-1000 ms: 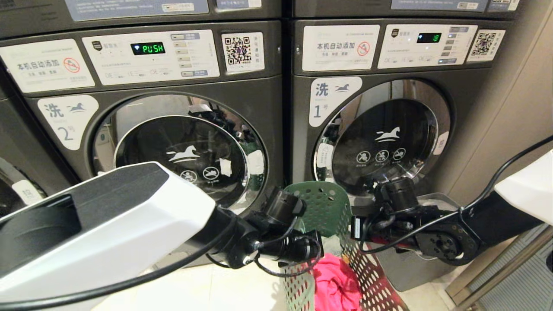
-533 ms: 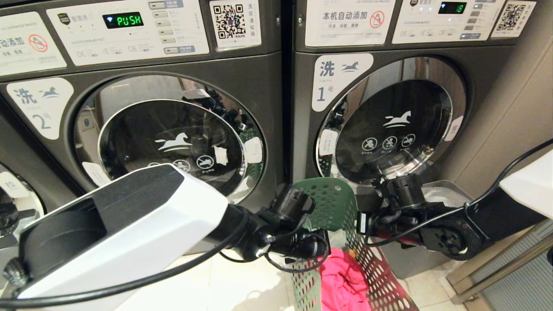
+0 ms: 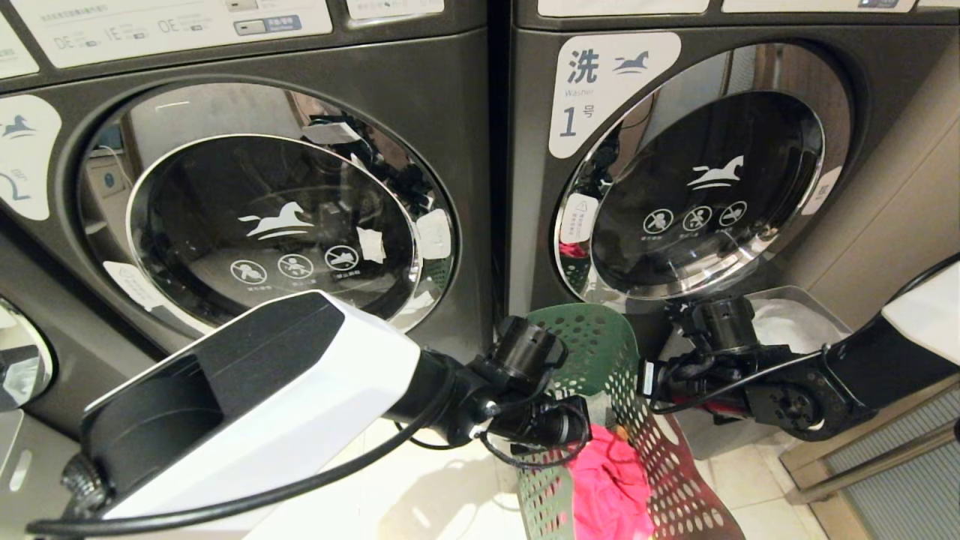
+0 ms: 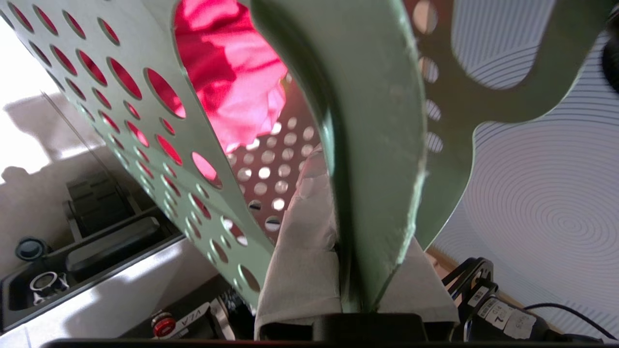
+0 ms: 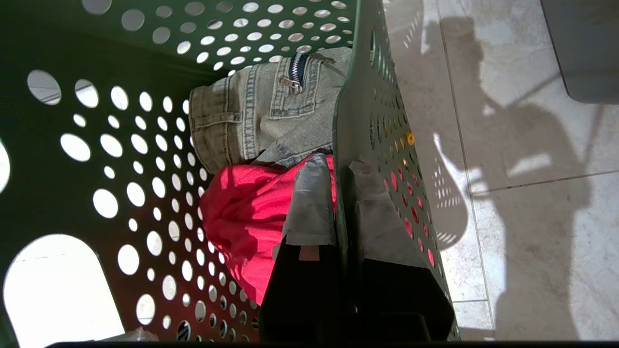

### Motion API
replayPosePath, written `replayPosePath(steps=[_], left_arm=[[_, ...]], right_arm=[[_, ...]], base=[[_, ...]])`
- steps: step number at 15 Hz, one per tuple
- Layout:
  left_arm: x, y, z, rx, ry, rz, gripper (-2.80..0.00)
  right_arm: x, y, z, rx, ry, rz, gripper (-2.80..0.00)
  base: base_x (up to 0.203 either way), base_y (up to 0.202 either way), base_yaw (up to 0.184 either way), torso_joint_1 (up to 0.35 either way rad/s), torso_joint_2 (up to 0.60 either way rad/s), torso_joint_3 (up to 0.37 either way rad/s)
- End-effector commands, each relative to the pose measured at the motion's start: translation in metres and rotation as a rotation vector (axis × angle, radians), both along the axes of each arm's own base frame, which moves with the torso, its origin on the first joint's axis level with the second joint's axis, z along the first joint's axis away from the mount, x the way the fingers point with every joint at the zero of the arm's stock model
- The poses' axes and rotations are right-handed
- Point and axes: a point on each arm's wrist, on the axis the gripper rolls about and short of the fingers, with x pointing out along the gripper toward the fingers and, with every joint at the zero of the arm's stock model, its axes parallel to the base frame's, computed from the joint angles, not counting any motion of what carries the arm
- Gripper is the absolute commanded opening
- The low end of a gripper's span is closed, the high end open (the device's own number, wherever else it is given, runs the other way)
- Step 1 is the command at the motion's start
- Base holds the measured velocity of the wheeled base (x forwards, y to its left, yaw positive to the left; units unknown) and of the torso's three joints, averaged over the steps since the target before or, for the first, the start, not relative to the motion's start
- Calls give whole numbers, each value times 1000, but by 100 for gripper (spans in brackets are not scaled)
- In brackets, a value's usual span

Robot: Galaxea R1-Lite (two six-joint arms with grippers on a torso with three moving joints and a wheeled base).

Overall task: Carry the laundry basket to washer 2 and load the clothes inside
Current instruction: Pick up the clothes basket and put it beside the washing machine

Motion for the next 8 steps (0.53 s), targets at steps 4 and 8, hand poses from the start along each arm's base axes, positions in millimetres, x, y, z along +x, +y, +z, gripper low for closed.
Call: replayPosePath(steps=[4, 8], left_arm=[[4, -10, -3, 3, 8, -5, -280], [13, -19, -8, 37, -10, 27, -280]], right_arm=[[4, -6, 0, 2, -5, -16, -280], [11, -7, -4, -15, -7, -11, -280]], base=[[0, 0, 0, 4, 2, -198], [0, 0, 0, 2, 3, -197]])
